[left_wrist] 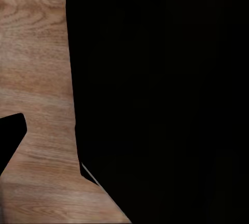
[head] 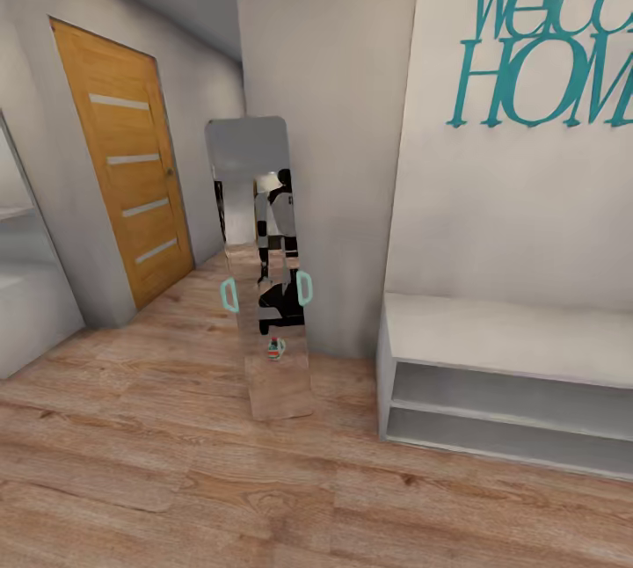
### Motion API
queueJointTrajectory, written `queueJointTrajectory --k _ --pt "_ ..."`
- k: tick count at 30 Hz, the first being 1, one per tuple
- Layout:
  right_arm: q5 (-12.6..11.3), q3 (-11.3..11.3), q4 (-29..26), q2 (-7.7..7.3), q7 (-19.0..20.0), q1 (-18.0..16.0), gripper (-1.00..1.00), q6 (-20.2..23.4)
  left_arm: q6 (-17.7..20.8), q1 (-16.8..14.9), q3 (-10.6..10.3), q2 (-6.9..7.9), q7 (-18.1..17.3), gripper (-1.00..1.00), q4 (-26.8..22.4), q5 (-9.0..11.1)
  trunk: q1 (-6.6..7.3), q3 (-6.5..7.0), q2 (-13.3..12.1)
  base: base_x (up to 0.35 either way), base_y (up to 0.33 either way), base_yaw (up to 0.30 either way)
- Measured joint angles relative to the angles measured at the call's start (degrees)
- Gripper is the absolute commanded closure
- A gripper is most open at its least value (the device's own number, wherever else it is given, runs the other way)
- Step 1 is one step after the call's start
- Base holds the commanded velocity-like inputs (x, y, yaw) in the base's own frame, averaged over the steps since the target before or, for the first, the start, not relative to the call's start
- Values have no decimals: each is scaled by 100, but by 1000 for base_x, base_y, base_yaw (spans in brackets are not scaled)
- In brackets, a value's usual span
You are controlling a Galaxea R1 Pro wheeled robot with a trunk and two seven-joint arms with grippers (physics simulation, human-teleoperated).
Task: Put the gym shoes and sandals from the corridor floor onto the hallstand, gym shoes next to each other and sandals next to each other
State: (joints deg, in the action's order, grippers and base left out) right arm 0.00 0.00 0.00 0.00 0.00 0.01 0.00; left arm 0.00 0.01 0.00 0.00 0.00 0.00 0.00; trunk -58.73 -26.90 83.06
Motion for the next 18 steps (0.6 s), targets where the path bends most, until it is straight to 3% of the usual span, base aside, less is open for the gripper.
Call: queueJointTrajectory --k 8,18 --pt "4 7 -200 98 -24 -159 -100 29 7 52 -21 -31 11 -100 64 -45 0 1 0 0 0 0" --pt "7 2 -234 45 -25 -213 -100 56 44 67 -4 -17 16 -100 62 -37 0 2 0 0 0 0"
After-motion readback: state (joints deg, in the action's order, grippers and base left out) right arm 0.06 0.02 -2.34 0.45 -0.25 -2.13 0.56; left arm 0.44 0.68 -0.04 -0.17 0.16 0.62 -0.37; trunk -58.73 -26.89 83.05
